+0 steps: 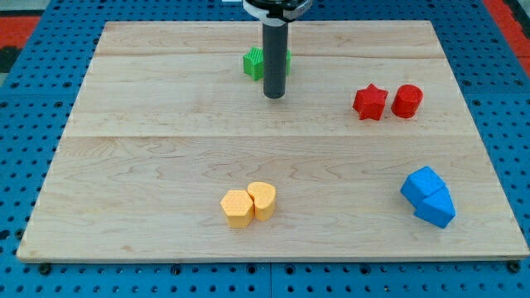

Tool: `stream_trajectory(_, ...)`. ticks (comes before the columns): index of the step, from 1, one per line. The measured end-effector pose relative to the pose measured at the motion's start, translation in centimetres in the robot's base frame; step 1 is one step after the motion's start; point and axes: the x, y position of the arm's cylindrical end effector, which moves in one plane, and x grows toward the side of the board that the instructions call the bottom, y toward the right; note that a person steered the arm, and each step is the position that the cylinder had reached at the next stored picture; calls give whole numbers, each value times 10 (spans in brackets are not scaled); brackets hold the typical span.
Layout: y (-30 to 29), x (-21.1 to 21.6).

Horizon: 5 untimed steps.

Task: Slide green circle along with green star to center

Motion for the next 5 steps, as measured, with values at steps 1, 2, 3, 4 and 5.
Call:
stream_trajectory(1,17,-21)
stream_trajectory(2,89,-44)
stream_trajectory(3,92,-94)
stream_trajectory(4,11,-71)
stream_trajectory(5,-89,-46)
